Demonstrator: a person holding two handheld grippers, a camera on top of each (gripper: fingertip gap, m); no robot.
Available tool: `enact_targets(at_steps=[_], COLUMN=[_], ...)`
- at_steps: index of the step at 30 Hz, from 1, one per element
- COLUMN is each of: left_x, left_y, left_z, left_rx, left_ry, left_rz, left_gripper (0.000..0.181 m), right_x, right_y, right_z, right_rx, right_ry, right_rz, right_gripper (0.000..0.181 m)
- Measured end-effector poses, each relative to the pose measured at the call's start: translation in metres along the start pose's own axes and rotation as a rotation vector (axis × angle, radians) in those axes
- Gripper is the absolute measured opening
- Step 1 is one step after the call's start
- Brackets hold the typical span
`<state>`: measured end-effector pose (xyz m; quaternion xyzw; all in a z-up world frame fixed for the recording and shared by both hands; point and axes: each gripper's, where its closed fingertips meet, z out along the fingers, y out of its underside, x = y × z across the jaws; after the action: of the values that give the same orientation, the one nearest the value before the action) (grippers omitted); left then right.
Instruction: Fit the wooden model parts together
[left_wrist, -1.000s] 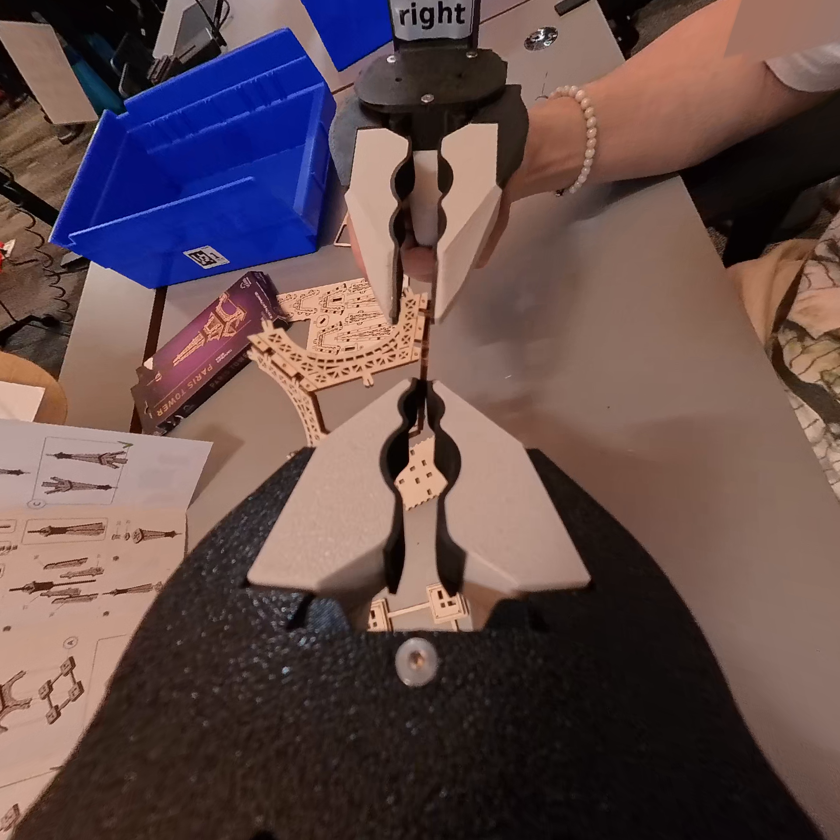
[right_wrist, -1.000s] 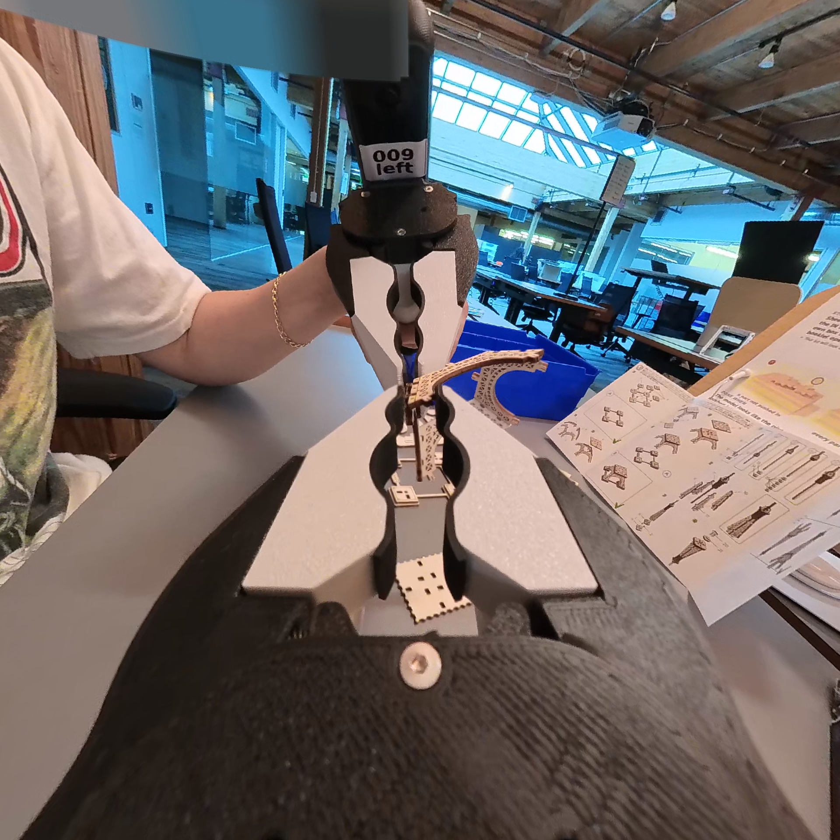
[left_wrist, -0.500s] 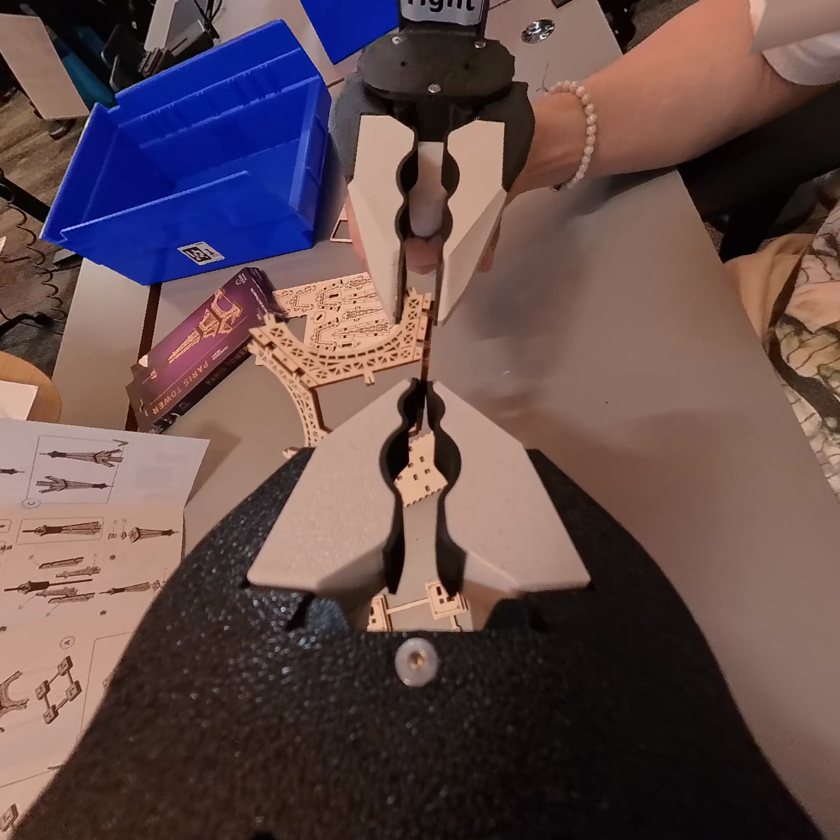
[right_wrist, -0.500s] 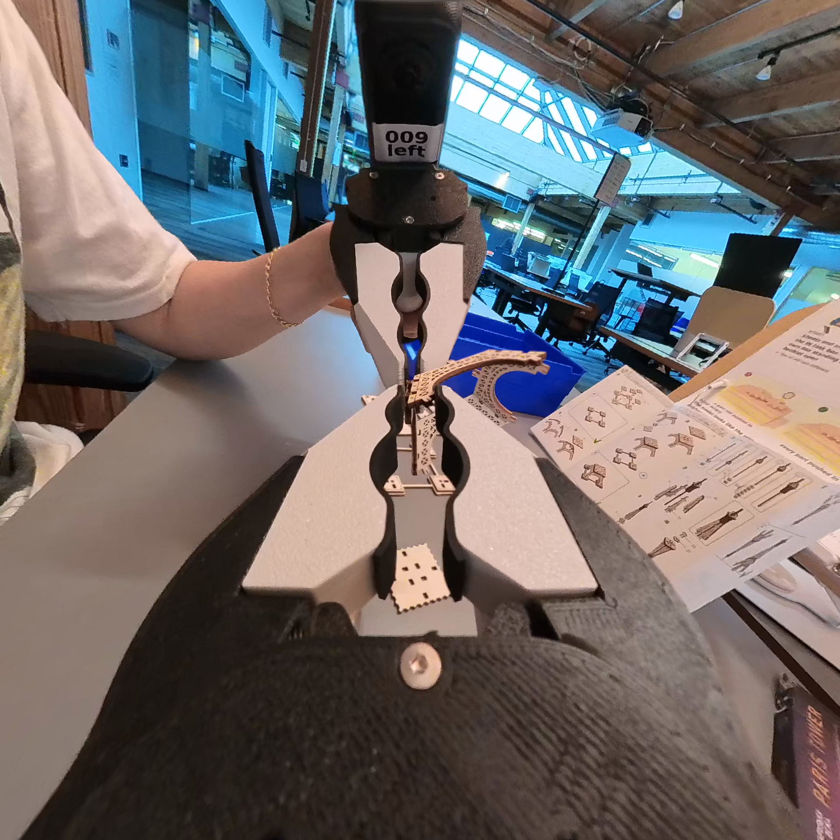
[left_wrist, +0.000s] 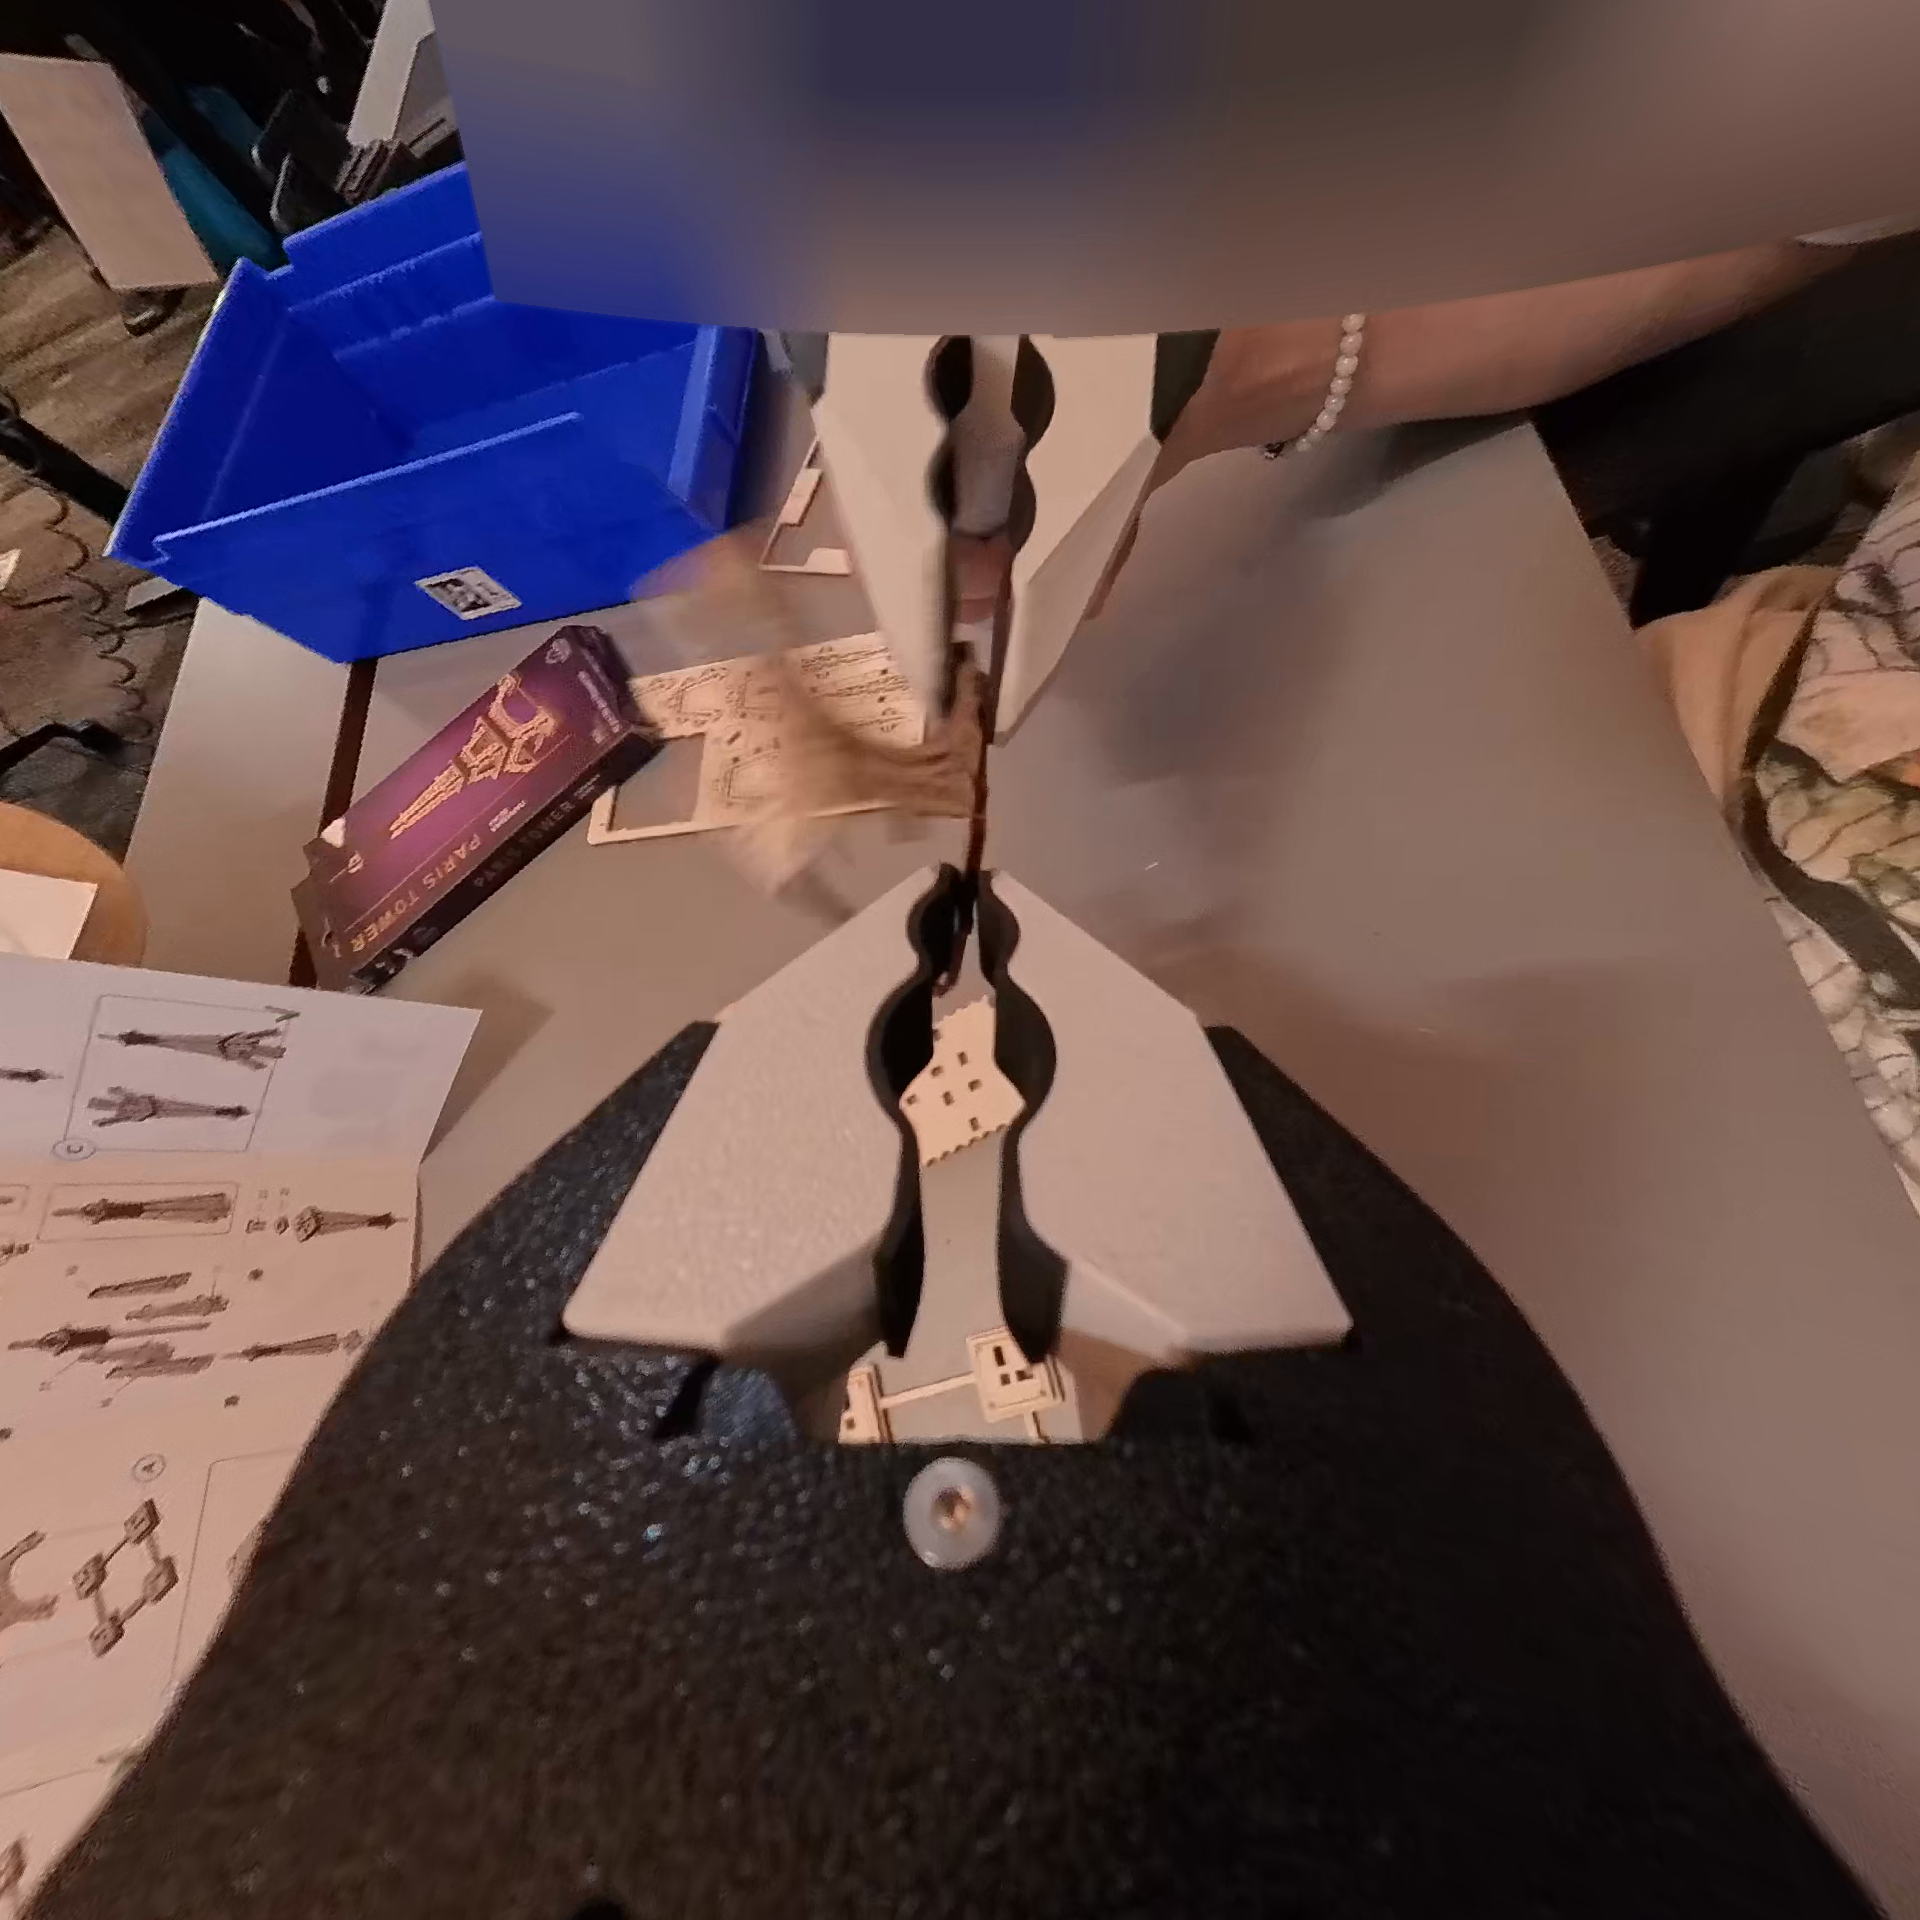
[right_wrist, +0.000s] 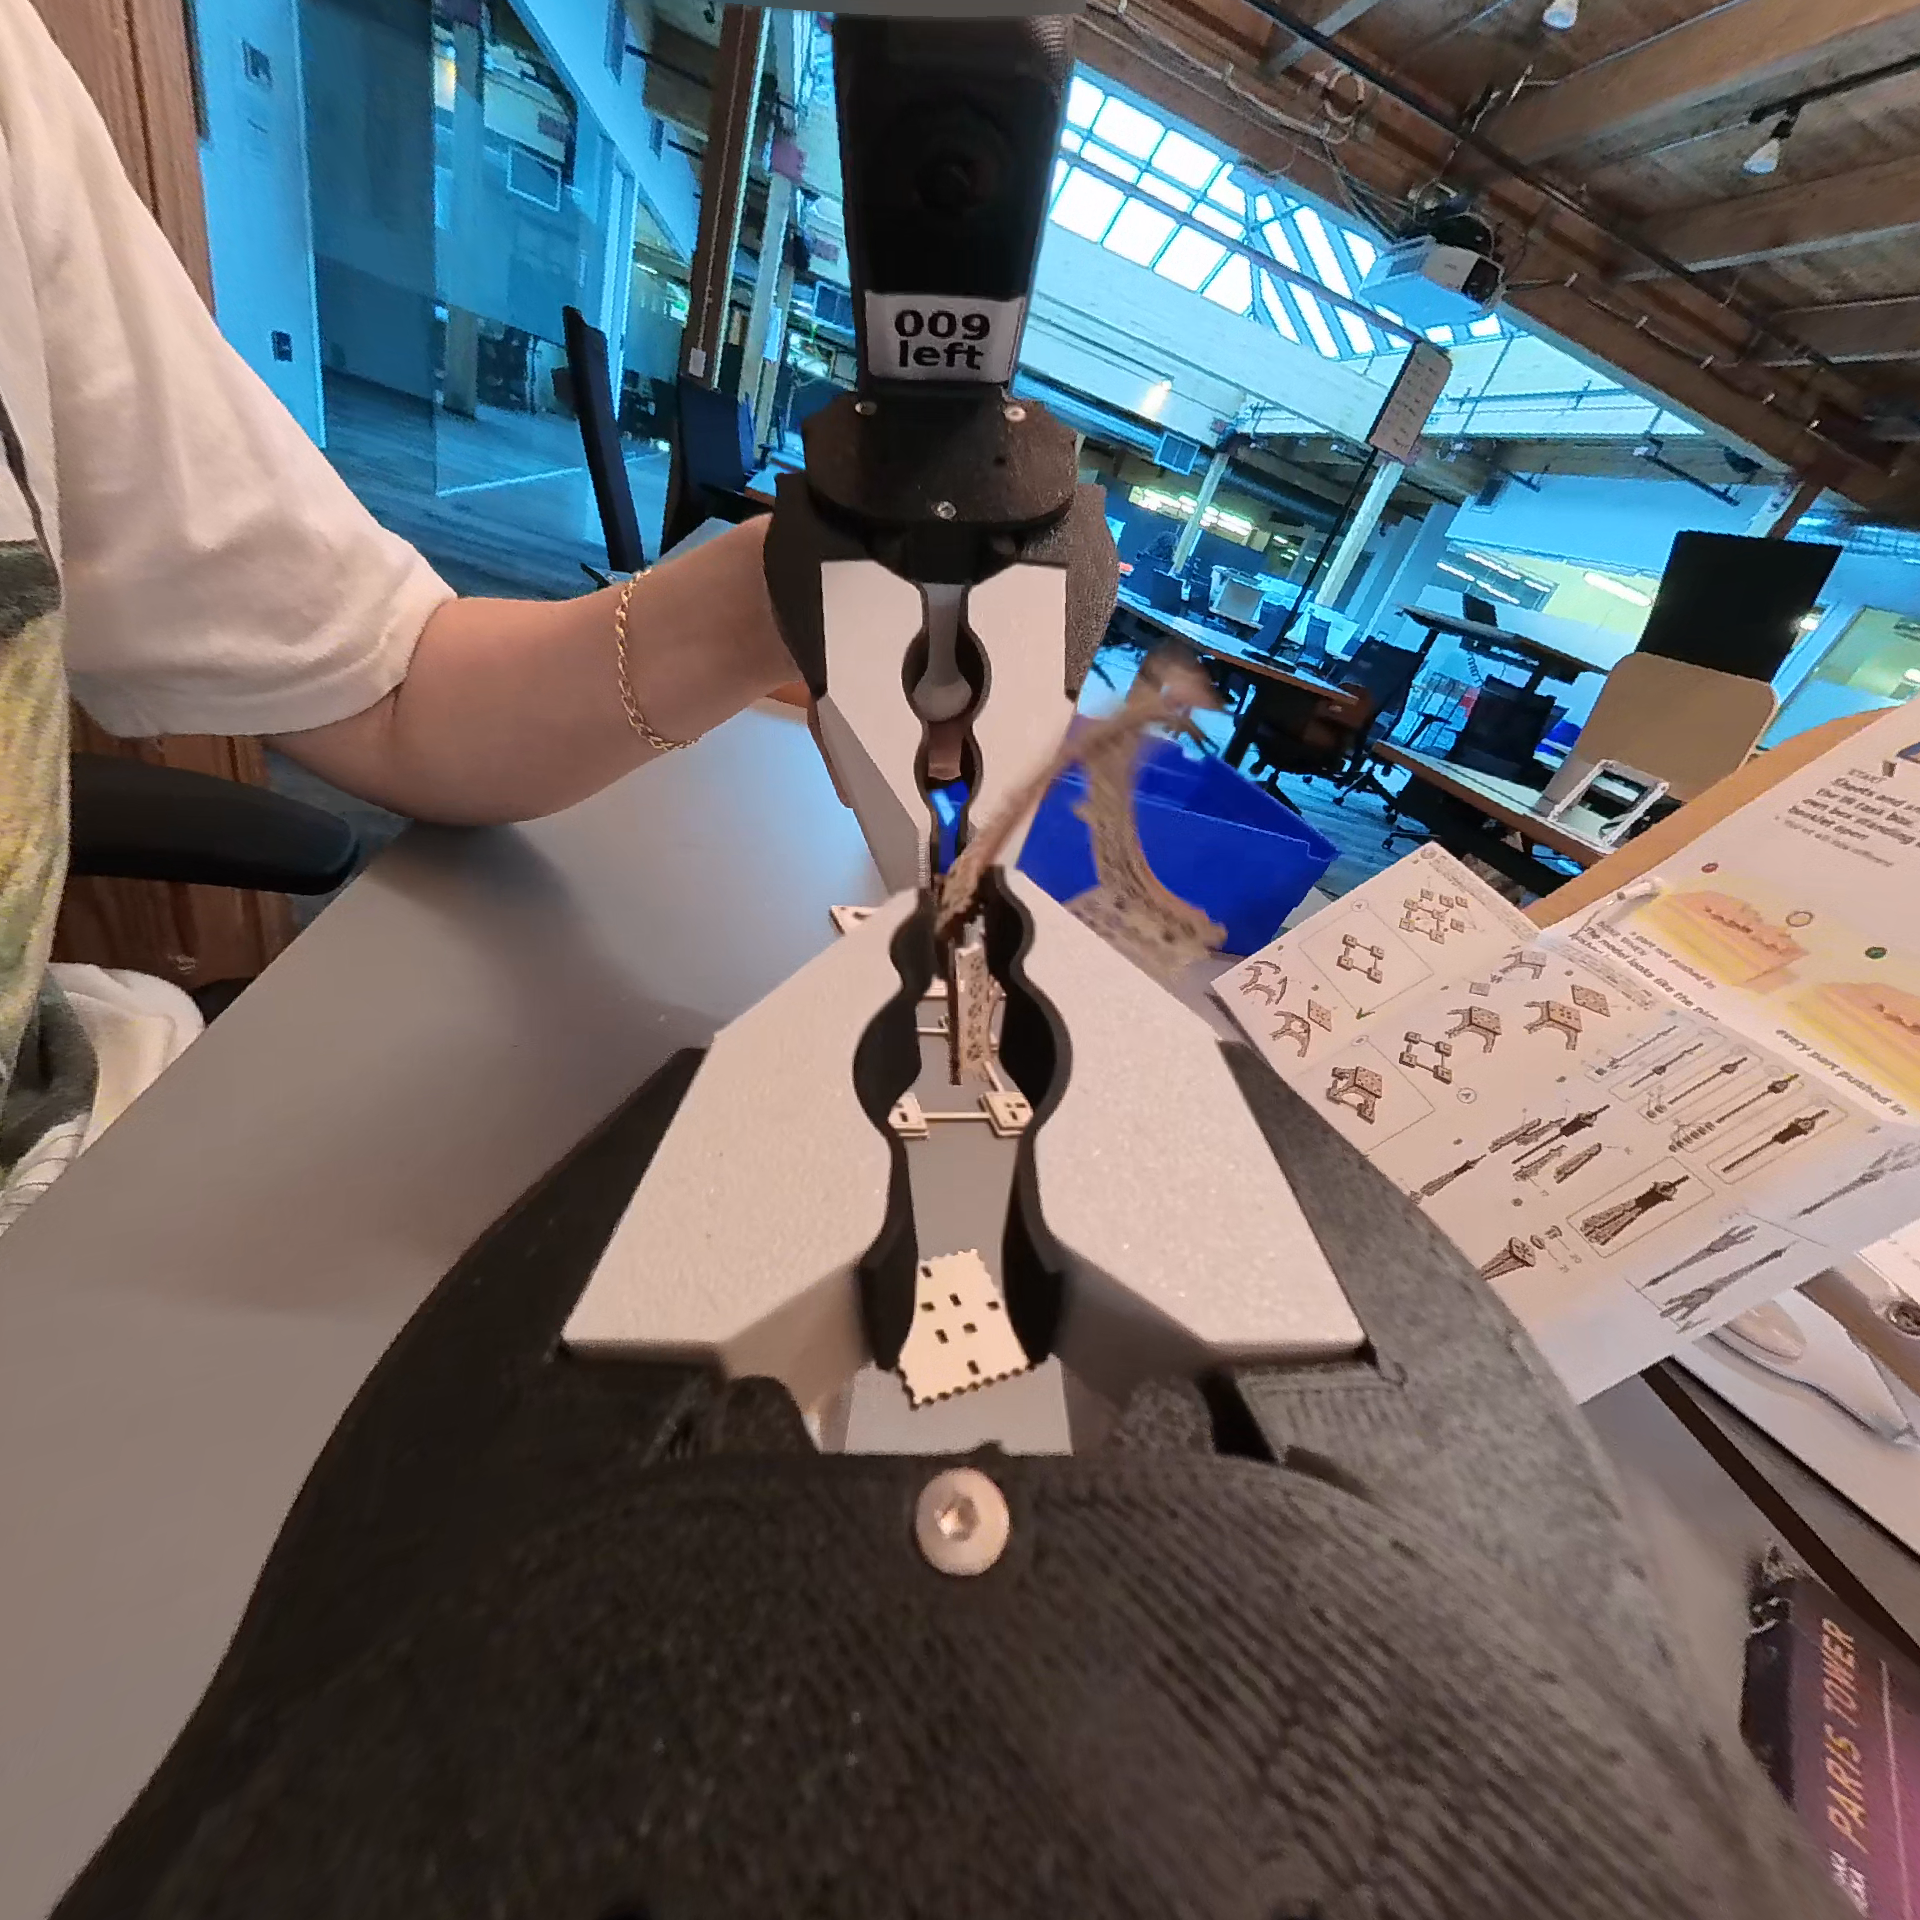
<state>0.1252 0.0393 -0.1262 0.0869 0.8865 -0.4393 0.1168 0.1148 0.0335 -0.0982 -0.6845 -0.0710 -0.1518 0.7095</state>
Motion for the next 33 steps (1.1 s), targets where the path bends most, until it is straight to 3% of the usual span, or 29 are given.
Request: enact_targets(at_steps=[1,5,8,11,15,21,23,33], left_x=[-0.003,-0.004,-0.002,-0.002,0.005,0.007,0.010,0.016], left_y=[0.001,0.004,0.005,0.007,0.004,0.007,0.006,0.002], left_z=[0.000,0.002,0.004,0.003,0.001,0.001,0.000,0.001], left_rx=[-0.003,-0.021,-0.011,-0.003,0.052,0.092,0.109,0.139], left_ry=[-0.020,-0.016,0.012,0.041,0.160,0.281,0.332,0.420], left_rz=[0.003,-0.024,-0.055,-0.132,-0.291,-0.458,-0.500,-0.556], left_gripper=[0.002,0.000,0.000,0.000,0.000,0.000,0.000,0.000], right_x=[-0.001,0.007,0.012,0.016,0.017,0.005,0.001,0.002], right_y=[0.000,0.001,0.006,0.006,-0.003,0.004,0.012,0.011], right_z=[0.000,0.002,0.002,-0.001,-0.009,0.000,0.004,0.005], right_rx=[-0.001,0.041,0.038,0.056,0.086,0.006,-0.042,-0.034], right_ry=[-0.009,0.029,0.061,0.073,0.089,0.083,0.076,0.095], right_rz=[0.007,0.070,0.081,0.114,0.014,-0.144,-0.202,-0.215], right_gripper=[0.001,0.002,0.028,0.033,0.023,0.034,0.030,0.023])
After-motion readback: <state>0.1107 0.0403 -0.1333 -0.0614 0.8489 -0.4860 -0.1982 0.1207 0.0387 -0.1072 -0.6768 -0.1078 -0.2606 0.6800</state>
